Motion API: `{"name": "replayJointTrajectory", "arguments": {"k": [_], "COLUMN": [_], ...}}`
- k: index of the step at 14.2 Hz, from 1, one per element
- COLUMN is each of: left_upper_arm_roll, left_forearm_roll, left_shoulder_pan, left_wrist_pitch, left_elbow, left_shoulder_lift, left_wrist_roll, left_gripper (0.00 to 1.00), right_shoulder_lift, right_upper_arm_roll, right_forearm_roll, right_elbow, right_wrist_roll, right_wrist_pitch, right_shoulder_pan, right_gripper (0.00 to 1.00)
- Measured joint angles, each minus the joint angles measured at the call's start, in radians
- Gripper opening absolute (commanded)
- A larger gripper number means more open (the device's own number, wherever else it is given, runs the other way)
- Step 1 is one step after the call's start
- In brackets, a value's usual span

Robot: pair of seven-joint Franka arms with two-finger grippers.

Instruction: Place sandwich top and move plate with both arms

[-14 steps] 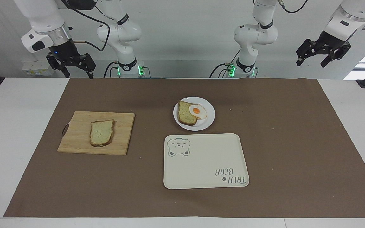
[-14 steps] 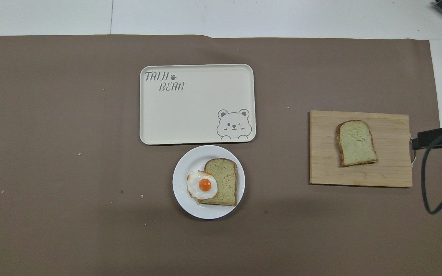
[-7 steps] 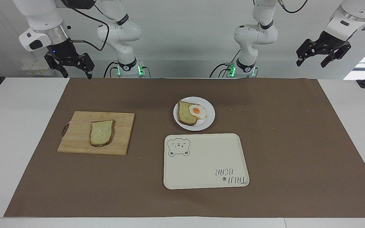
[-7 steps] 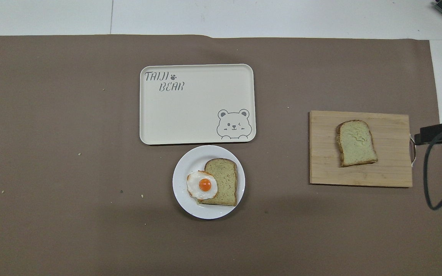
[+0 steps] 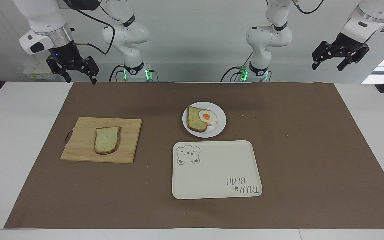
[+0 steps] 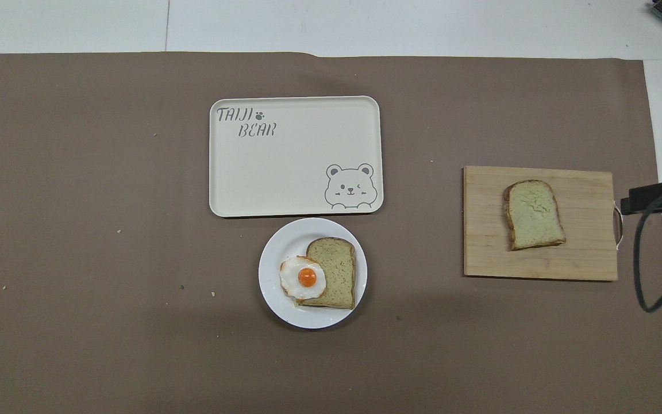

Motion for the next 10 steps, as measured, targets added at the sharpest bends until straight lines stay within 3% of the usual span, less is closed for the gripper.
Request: {"name": "replayJointTrajectory", "arguments": {"k": [10], "left_upper_arm_roll": [0.000], "left_forearm_roll": [0.000], "left_shoulder_pan": [0.000], "left_wrist_pitch": [0.000], "left_elbow": [0.000], "left_shoulder_lift": [0.000], "left_wrist_roll": [0.000], "left_gripper": [1.00], "right_shoulder_lift": [0.002], "right_upper_arm_roll": [-0.005], "right_forearm_roll": [0.002], "right_elbow": [0.000], "right_wrist_roll": [-0.030], "right_wrist_pitch": [0.015], "right_shoulder_pan": [-0.002], "right_gripper": [1.00]}}
